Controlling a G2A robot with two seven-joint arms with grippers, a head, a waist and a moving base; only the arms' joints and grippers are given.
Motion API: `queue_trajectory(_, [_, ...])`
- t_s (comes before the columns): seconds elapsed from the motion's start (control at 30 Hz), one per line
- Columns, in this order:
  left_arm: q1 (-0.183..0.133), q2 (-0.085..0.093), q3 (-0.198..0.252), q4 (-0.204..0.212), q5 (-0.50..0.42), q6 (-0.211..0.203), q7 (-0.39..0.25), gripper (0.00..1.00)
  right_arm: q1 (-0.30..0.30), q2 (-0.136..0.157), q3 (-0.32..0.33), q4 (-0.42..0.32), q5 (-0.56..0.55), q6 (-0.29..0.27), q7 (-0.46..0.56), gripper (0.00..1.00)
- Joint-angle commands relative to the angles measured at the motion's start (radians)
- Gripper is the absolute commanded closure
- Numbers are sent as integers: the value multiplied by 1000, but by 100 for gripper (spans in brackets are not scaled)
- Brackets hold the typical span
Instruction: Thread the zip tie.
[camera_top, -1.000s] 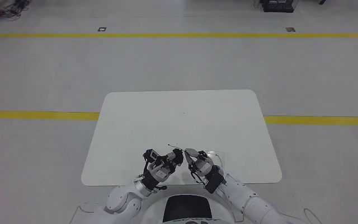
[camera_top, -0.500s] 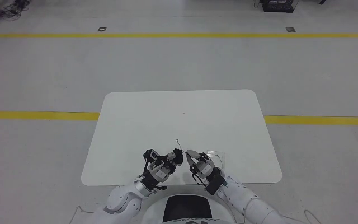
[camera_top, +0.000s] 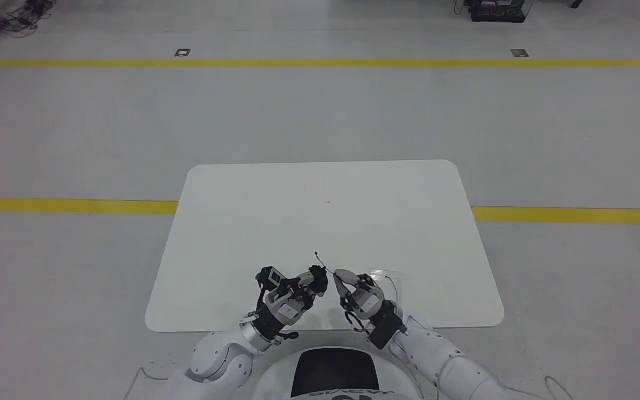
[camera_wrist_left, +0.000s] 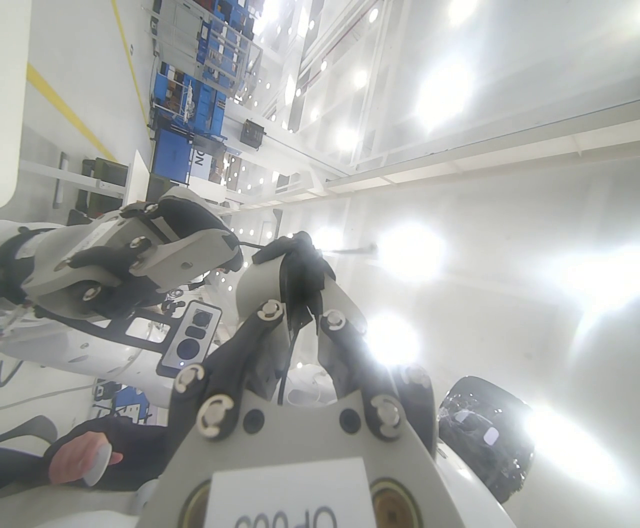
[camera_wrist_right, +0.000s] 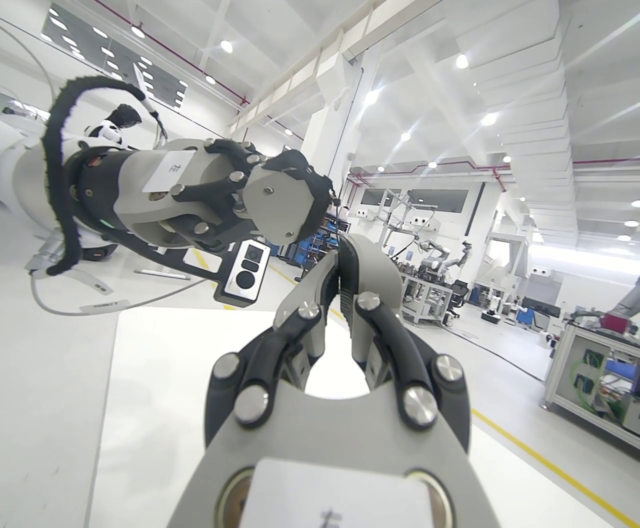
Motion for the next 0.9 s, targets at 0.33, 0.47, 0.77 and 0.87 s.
queue_trajectory(0.33, [0, 0, 0, 0, 0, 0, 0, 100, 1, -2, -5, 10, 0, 0, 0, 100])
queue_trajectory(0.47, [0, 0, 0, 0, 0, 0, 0, 100, 1, -3, -8, 14, 0, 2, 0, 100])
queue_trajectory(0.77, [0, 0, 0, 0, 0, 0, 0, 100, -3, -4, -7, 22, 0, 1, 0, 100])
queue_trajectory(0.87, [0, 0, 0, 0, 0, 0, 0, 100, -2, -4, -10, 27, 0, 4, 0, 100])
